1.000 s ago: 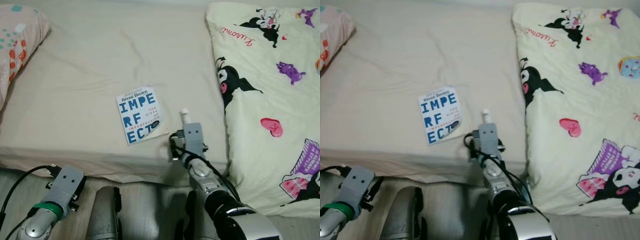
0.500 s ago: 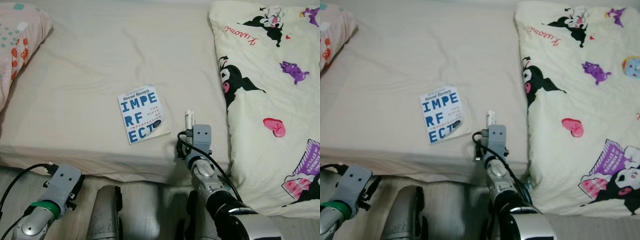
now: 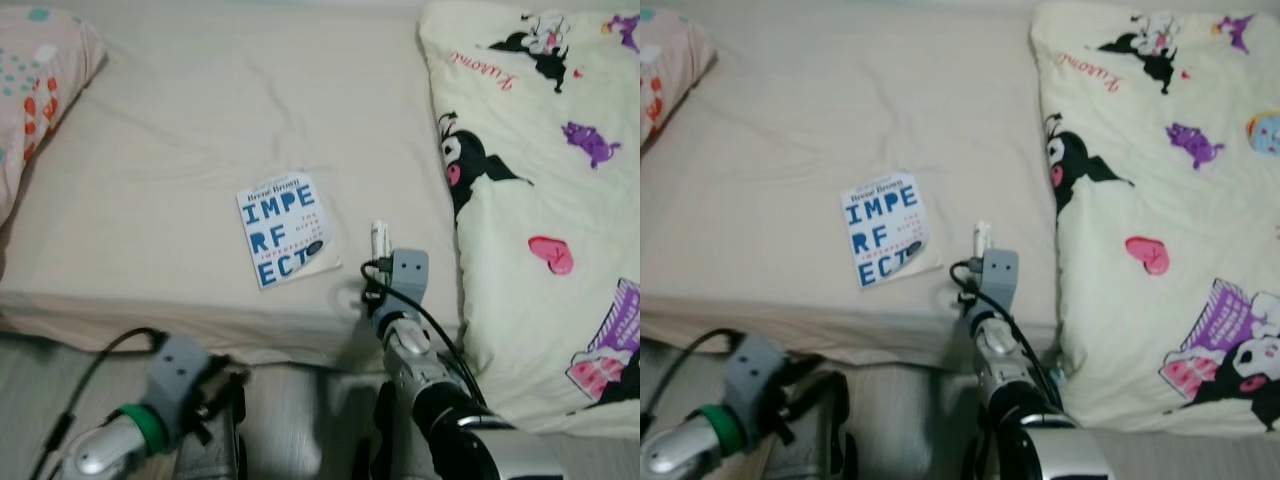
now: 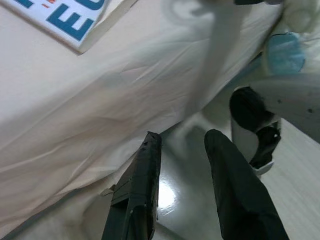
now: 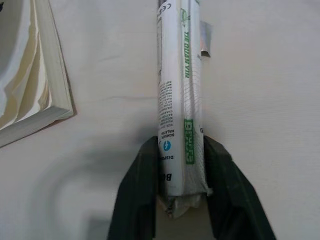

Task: Clean up the room

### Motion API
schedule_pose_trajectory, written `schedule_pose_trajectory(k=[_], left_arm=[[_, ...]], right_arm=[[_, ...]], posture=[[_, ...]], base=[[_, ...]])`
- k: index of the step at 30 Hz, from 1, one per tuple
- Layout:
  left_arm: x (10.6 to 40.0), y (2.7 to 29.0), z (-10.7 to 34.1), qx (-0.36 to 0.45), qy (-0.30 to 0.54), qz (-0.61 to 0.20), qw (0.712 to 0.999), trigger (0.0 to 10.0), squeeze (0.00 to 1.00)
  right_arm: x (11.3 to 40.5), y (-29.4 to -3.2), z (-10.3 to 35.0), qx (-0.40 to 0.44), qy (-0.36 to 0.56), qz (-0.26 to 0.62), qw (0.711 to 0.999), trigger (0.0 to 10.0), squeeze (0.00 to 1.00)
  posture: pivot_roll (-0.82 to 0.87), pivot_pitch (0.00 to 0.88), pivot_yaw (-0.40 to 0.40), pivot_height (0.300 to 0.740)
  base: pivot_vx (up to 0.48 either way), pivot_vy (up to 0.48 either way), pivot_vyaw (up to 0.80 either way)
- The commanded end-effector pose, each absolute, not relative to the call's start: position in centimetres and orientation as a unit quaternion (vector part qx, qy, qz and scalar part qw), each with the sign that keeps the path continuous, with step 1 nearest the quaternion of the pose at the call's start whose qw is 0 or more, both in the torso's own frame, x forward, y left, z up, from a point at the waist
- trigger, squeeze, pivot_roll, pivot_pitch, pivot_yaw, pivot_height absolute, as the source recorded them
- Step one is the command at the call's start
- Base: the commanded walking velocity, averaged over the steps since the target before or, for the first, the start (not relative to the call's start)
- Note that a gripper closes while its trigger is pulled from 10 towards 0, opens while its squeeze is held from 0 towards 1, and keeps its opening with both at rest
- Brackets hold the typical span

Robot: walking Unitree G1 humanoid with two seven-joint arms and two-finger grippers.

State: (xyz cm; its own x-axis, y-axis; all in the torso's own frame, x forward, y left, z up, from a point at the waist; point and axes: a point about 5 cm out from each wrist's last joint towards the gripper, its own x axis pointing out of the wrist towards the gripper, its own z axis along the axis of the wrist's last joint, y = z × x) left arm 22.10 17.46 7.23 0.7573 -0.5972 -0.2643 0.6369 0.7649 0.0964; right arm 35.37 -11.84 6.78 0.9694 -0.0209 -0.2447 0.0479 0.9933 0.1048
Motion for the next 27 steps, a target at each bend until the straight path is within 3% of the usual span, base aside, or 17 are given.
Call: schedule_pose_trajectory(k=[1, 15, 22, 24, 26, 27], left_arm=[[21.4, 17.6, 6.4, 0.087, 0.134, -0.340, 0.927, 10.0, 0.00], [24.5, 17.3, 5.9, 0.110, 0.124, -0.352, 0.921, 10.0, 0.00], [26.6, 16.7, 6.2, 0.098, 0.101, -0.327, 0.935, 10.0, 0.00], [28.1, 15.5, 7.1, 0.076, 0.075, -0.324, 0.940, 10.0, 0.00], [28.3, 15.2, 7.3, 0.073, 0.068, -0.326, 0.940, 10.0, 0.00], [28.6, 14.9, 7.4, 0.070, 0.067, -0.325, 0.941, 10.0, 0.00]], right_arm=[[34.7, -11.6, 5.7, 0.064, 0.144, -0.019, 0.987, 0.0, 0.00], [34.5, -13.1, 5.8, 0.110, 0.115, -0.054, 0.986, 0.0, 0.00], [34.9, -14.3, 7.4, 0.146, 0.041, -0.068, 0.986, 0.0, 0.00], [34.9, -14.2, 8.8, 0.133, -0.013, -0.019, 0.991, 0.0, 0.00], [34.7, -13.9, 8.7, 0.126, -0.011, 0.001, 0.992, 0.0, 0.00], [34.4, -13.7, 8.5, 0.118, -0.010, 0.014, 0.993, 1.8, 0.00]], posture=[[0.27, 0.221, 0.047, 0.588], [0.16, 0.069, 0.050, 0.588], [0.12, 0.040, 0.049, 0.588], [0.08, 0.026, 0.066, 0.588], [0.08, 0.026, 0.066, 0.588], [0.07, 0.019, 0.074, 0.588]], base=[[0.000, 0.000, 0.00], [0.000, 0.000, 0.00], [0.000, 0.000, 0.00], [0.000, 0.000, 0.00], [0.000, 0.000, 0.00], [0.000, 0.000, 0.00]])
